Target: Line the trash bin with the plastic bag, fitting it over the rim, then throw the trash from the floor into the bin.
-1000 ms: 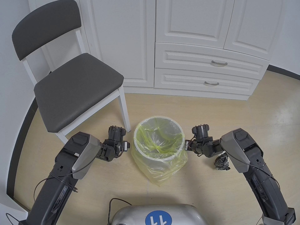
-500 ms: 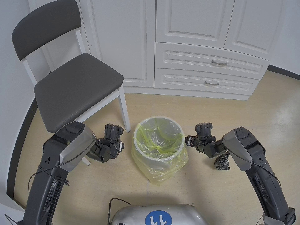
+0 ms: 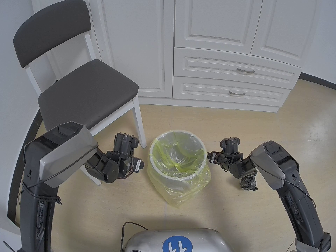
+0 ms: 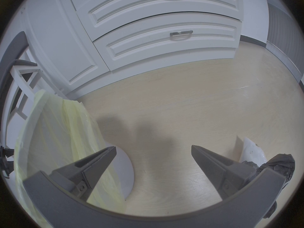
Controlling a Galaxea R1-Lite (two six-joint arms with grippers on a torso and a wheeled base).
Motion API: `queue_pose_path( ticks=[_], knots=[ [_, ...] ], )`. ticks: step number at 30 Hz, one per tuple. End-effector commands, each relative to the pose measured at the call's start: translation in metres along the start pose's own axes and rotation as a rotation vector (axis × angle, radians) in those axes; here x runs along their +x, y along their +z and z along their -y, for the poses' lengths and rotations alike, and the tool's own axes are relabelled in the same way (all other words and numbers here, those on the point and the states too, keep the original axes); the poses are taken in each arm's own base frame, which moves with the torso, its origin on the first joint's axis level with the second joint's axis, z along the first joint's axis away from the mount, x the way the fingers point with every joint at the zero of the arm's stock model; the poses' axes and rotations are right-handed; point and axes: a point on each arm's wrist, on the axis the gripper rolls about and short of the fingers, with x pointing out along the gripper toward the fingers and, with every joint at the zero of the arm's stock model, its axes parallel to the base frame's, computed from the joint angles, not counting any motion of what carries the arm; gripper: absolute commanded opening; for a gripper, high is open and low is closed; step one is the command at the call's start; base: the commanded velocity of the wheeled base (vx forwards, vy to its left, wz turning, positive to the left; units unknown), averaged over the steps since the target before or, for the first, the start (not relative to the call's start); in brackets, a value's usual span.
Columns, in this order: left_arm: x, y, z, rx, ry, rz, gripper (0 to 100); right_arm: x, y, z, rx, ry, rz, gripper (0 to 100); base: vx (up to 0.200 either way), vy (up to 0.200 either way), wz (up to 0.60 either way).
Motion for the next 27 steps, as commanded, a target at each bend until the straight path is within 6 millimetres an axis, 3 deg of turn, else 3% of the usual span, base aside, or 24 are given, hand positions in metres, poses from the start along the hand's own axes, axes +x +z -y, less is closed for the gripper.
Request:
queue_pose_path(
  ticks=[1,9,15,24,27],
  knots=[
    [-0.042,0.010,0.003,0.014,-0.043,0.047,100,-0.001,0.001,-0.001,0.001,0.002,0.002,100,0.000,0.000,0.00],
    [-0.072,-0.003,0.014,0.022,-0.089,0.102,100,-0.008,0.012,0.002,-0.020,-0.009,0.035,100,0.000,0.000,0.00],
    [-0.090,-0.015,0.014,0.011,-0.111,0.156,100,-0.022,0.037,0.022,-0.134,-0.040,0.091,100,0.000,0.000,0.00],
    [-0.107,-0.037,0.010,-0.014,-0.177,0.228,100,-0.066,0.066,0.042,-0.278,-0.072,0.109,100,0.000,0.000,0.00],
    [-0.112,-0.046,0.007,-0.023,-0.201,0.258,100,-0.090,0.071,0.046,-0.358,-0.064,0.102,100,0.000,0.000,0.00]
  ],
)
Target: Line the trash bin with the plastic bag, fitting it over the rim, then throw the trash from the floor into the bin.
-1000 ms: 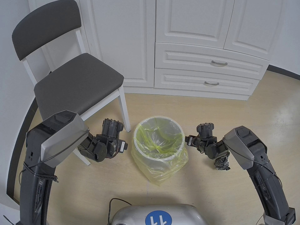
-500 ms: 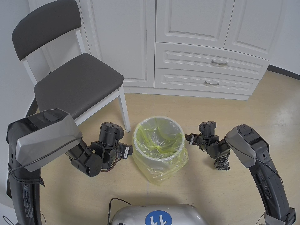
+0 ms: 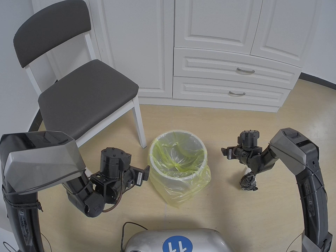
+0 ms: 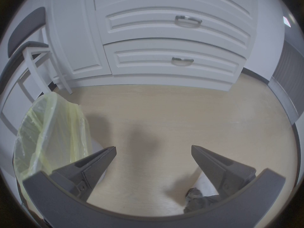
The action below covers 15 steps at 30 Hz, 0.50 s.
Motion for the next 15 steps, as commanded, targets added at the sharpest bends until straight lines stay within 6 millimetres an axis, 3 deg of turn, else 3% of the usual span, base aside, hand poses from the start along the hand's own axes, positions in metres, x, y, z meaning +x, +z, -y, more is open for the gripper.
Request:
queue_pose_path(
  ticks=[1,7,15],
  knots=[
    [-0.014,-0.015,-0.004,-0.004,-0.034,0.006,100,-0.043,0.028,0.016,-0.087,0.005,0.029,100,0.000,0.000,0.00],
    [-0.027,-0.026,-0.008,-0.028,-0.071,0.053,100,-0.090,0.020,0.013,-0.155,0.035,0.024,100,0.000,0.000,0.00],
    [-0.057,-0.019,-0.018,-0.076,-0.077,0.123,100,-0.147,0.021,0.022,-0.260,0.029,0.062,100,0.000,0.000,0.00]
  ],
)
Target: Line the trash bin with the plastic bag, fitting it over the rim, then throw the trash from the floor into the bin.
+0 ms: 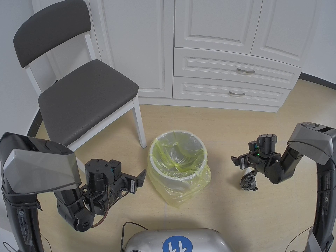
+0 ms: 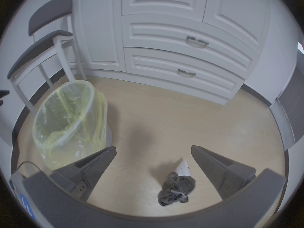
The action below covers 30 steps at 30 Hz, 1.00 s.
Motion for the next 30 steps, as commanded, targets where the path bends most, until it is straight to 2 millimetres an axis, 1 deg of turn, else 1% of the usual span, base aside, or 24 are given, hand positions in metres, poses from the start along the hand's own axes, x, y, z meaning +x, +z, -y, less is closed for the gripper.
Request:
queue_pose_path(
  ticks=[1,3,4,5,7,10,14,15,16,17,18,20,21,22,25,27,29,30],
  knots=[
    [-0.026,0.004,-0.007,-0.027,-0.012,0.013,100,-0.054,0.019,0.008,-0.065,-0.007,0.062,100,0.000,0.000,0.00],
    [-0.032,0.010,-0.008,-0.043,-0.013,0.031,100,-0.063,0.013,0.008,-0.065,0.000,0.043,100,0.000,0.000,0.00],
    [-0.032,0.011,-0.008,-0.043,-0.013,0.034,100,-0.063,0.014,0.008,-0.065,-0.001,0.046,100,0.000,0.000,0.00],
    [-0.036,0.016,-0.008,-0.062,-0.016,0.054,100,-0.069,0.014,0.010,-0.061,0.007,0.071,100,0.000,0.000,0.00],
    [-0.036,0.019,-0.010,-0.066,-0.010,0.063,100,-0.073,0.016,0.013,-0.056,0.020,0.125,100,0.000,0.000,0.00],
    [-0.040,0.023,-0.015,-0.073,0.004,0.079,100,-0.086,0.017,0.018,-0.056,0.012,0.215,100,0.000,0.000,0.00],
    [-0.057,0.037,-0.024,-0.083,0.021,0.126,100,-0.128,0.024,0.022,-0.147,-0.012,0.264,100,0.000,0.000,0.00],
    [-0.057,0.037,-0.024,-0.083,0.021,0.126,100,-0.128,0.024,0.022,-0.147,-0.012,0.264,100,0.000,0.000,0.00],
    [-0.063,0.043,-0.026,-0.087,0.020,0.147,100,-0.140,0.028,0.024,-0.173,-0.027,0.287,100,0.000,0.000,0.00],
    [-0.073,0.050,-0.028,-0.090,0.014,0.175,100,-0.158,0.034,0.029,-0.199,-0.052,0.317,100,0.000,0.000,0.00],
    [-0.074,0.050,-0.028,-0.091,0.013,0.178,100,-0.159,0.034,0.029,-0.200,-0.053,0.320,100,0.000,0.000,0.00],
    [-0.087,0.059,-0.032,-0.095,0.009,0.201,100,-0.184,0.040,0.031,-0.238,-0.071,0.367,100,0.000,0.000,0.00],
    [-0.088,0.061,-0.032,-0.096,0.010,0.202,100,-0.188,0.041,0.030,-0.242,-0.072,0.375,100,0.000,0.000,0.00],
    [-0.093,0.065,-0.034,-0.096,0.015,0.201,100,-0.198,0.043,0.030,-0.259,-0.077,0.395,100,0.000,0.000,0.00],
    [-0.101,0.074,-0.036,-0.099,0.014,0.216,100,-0.213,0.046,0.031,-0.282,-0.090,0.424,100,0.000,0.000,0.00],
    [-0.110,0.082,-0.037,-0.102,0.014,0.237,100,-0.223,0.048,0.030,-0.286,-0.091,0.443,100,0.000,0.000,0.00],
    [-0.113,0.084,-0.037,-0.102,0.014,0.240,100,-0.224,0.049,0.031,-0.286,-0.092,0.446,100,0.000,0.000,0.00],
    [-0.121,0.090,-0.038,-0.103,0.012,0.245,100,-0.228,0.051,0.031,-0.286,-0.090,0.447,100,0.000,0.000,0.00]
  ],
)
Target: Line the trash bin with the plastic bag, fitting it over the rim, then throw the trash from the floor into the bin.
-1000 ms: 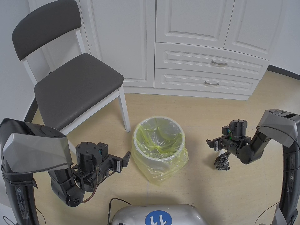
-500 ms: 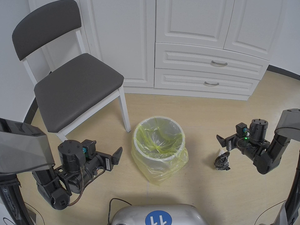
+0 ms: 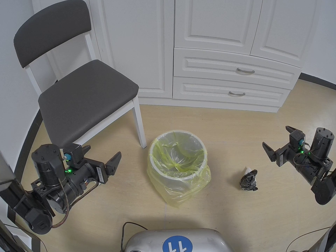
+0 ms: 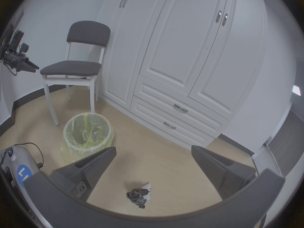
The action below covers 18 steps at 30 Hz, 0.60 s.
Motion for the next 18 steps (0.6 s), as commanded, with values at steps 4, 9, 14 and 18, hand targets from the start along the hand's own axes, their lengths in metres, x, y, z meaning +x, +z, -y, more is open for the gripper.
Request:
queue_pose_path(
  ticks=[4,9,14,18],
  knots=[
    [-0.044,0.050,-0.005,-0.017,-0.003,0.092,100,-0.029,0.027,0.011,0.001,-0.005,0.052,100,0.000,0.000,0.00],
    [-0.082,0.076,-0.009,-0.008,-0.003,0.007,100,-0.040,0.038,0.015,0.073,0.050,-0.018,100,0.000,0.000,0.00],
    [-0.114,0.096,-0.012,-0.037,-0.039,-0.127,100,-0.061,0.062,0.025,0.171,0.129,-0.197,100,0.000,0.000,0.00],
    [-0.112,0.101,-0.011,-0.110,-0.084,-0.163,100,-0.066,0.083,0.035,0.291,0.178,-0.380,100,0.000,0.000,0.00]
  ],
)
